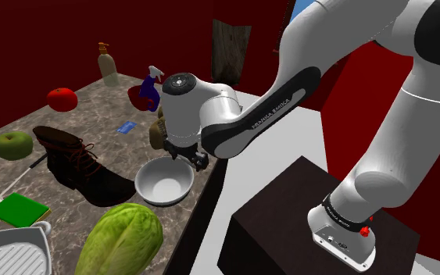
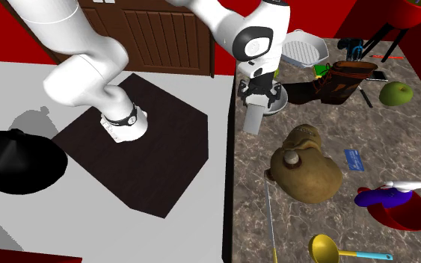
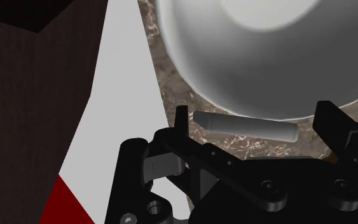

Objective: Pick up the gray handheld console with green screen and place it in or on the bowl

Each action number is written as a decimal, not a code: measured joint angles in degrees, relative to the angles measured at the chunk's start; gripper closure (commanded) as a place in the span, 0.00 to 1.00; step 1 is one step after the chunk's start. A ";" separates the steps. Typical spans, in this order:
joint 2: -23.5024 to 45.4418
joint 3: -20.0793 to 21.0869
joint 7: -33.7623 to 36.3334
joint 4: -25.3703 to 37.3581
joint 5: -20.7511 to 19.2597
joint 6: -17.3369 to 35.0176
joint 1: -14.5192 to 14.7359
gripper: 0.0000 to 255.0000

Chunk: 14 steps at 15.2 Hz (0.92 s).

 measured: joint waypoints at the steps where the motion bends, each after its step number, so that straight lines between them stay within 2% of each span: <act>1: -0.03 0.01 0.00 0.01 0.00 -0.03 0.00 1.00; 10: -0.09 0.06 0.02 0.04 0.02 0.03 0.04 1.00; 14: -1.89 0.57 -1.98 0.54 2.28 -1.61 -0.48 1.00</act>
